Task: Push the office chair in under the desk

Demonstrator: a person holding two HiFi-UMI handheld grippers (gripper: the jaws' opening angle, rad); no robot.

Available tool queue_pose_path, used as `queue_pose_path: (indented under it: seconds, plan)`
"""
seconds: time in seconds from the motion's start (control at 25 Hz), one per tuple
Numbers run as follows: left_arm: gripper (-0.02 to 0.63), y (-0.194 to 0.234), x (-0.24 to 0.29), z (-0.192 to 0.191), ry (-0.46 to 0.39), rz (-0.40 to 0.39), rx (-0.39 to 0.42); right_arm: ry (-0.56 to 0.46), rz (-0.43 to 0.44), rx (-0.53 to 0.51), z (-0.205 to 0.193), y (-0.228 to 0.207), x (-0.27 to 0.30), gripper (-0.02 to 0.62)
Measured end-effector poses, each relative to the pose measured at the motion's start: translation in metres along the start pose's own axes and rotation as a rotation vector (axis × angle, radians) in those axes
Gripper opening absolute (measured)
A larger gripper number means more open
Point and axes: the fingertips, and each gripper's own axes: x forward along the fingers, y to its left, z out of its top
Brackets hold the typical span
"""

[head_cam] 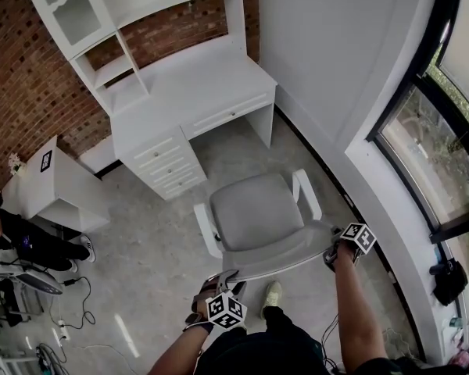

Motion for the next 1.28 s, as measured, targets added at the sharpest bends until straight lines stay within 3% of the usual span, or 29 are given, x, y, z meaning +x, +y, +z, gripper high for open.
queue_pose_path:
  seconds: [0.76,1.28]
  plan:
    - [0.152,0.017,0.035,0.040,0.064,0.029,-0.050,0.024,0.019,-0.005,0.055,0.007,0.029,0.110]
    - [0.155,0.057,0.062,0.054,0.100,0.040,-0.063,0.042,0.044,-0.017,0.082,0.032,0.061,0.120]
